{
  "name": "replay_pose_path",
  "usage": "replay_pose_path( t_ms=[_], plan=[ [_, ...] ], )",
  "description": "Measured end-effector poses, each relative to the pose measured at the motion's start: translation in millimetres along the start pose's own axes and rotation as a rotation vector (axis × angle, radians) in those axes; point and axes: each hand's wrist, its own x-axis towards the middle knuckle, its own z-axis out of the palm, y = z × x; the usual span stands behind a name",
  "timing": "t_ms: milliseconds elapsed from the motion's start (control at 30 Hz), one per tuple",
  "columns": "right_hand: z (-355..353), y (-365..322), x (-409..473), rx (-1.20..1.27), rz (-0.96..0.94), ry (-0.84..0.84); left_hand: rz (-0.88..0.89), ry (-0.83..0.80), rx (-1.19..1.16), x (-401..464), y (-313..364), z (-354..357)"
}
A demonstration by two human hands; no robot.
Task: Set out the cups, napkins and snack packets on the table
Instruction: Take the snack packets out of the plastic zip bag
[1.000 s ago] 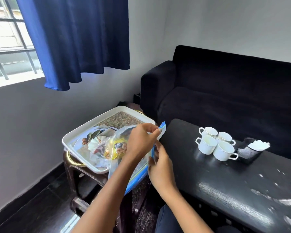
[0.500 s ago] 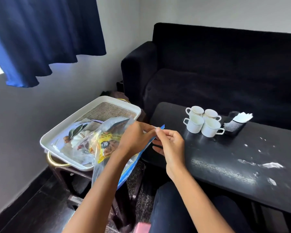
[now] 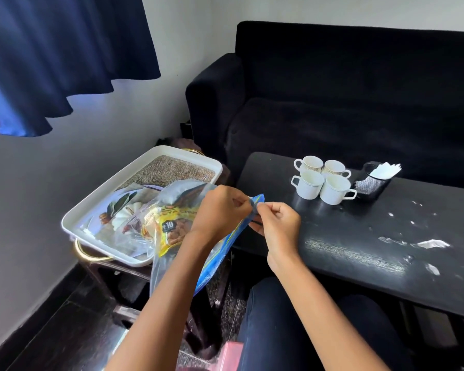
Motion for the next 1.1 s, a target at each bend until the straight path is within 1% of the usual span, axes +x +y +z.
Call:
replay_pose_path(
  t_ms=[67,167,300,400,633,733,933,1100],
  plan=[
    [-0.3,-1.2,-0.3,0.004,-0.007,0.010,-0.006,0.048,0.023,-1.2,2.6,2.5],
    [-1.3,-3.4,-1.3,-0.001,-0.025,0.005,-0.008,0.070,0.050,-1.9,6.9,5.4],
    [0.1,-5.1,-3.8,0.077,-0.021,-0.023,-0.001,0.107,0.052,-2.2,11.6,6.0],
    [1.0,-4.0,-4.1,0.042,-0.016,-0.052,0.002,0.124,0.065,-3.7,12.2,5.7],
    [-0.6,-6.6,-1.4,0.002,-0.037,-0.029,-0.034,0.138,-0.055,-4.9,12.4,4.2],
    [2.0,-7.2,0.4,-0.014,-0.052,-0.008,-0.048,0.170,-0.070,-4.3,12.6,5.2],
    [3.6,-7.6,3.2,-0.048,-0.078,0.009,-0.048,0.175,-0.077,-2.4,12.3,6.5],
    [5.7,-9.5,2.4,-0.046,-0.112,0.037,-0.088,0.219,-0.089,-1.9,13.3,5.9]
  ],
)
